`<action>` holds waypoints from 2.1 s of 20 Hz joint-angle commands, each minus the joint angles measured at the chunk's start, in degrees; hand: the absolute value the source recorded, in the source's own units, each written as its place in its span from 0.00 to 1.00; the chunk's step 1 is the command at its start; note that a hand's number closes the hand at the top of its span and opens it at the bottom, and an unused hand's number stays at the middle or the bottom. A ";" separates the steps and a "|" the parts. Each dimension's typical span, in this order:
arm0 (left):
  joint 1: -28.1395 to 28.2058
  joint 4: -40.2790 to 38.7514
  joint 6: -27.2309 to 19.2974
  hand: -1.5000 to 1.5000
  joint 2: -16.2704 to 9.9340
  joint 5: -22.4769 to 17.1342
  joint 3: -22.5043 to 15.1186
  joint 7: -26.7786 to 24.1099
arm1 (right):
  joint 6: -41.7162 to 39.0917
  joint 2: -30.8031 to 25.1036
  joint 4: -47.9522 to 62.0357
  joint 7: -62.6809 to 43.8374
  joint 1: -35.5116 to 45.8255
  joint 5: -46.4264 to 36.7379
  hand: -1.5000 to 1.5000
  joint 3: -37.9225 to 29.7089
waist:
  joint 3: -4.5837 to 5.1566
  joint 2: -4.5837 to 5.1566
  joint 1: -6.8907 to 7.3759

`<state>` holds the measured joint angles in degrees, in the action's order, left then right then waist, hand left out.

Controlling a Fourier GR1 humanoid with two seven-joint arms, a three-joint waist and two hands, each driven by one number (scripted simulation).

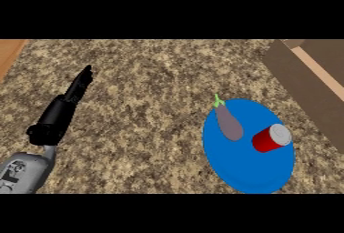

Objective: Pick the can from the plate and place it in the cardboard box

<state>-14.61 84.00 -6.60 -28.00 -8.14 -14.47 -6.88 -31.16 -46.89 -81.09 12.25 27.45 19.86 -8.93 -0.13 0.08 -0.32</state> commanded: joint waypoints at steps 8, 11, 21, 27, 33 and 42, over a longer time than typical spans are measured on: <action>0.13 1.18 3.68 0.50 -0.27 1.47 -1.05 -0.27 | -7.11 -10.26 1.94 29.43 -0.78 -23.02 0.00 3.38 | 0.04 0.41 1.31; 1.18 2.28 4.22 0.50 -0.35 1.63 -1.36 -0.43 | -5.05 -13.92 -3.23 29.74 -4.35 -29.24 0.00 7.81 | 0.06 0.09 0.66; 2.72 0.00 5.68 0.50 -0.32 1.35 1.80 -2.04 | -3.38 -20.02 -24.75 15.86 -6.67 -37.90 0.00 15.88 | 0.17 -0.40 -0.49; 3.23 5.63 6.72 0.50 -0.20 1.99 2.80 2.18 | -5.31 -17.08 -32.54 6.83 -12.55 -42.40 0.00 17.32 | 0.11 -0.33 -0.05; 0.16 6.01 6.48 0.50 2.62 4.87 2.56 5.30 | -9.55 -10.88 -36.31 -2.67 -13.78 -46.32 0.00 20.99 | 0.12 -0.18 0.21; 2.52 3.89 9.42 0.50 4.70 7.78 4.97 1.06 | -9.36 -2.23 -38.63 -6.23 -14.80 -58.17 0.00 24.21 | 0.12 -0.06 0.53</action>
<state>-12.48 87.28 2.60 -24.39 -2.23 -9.25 -5.69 -43.24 -54.04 -119.37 8.22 14.04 -31.50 11.19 0.01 -0.04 -0.04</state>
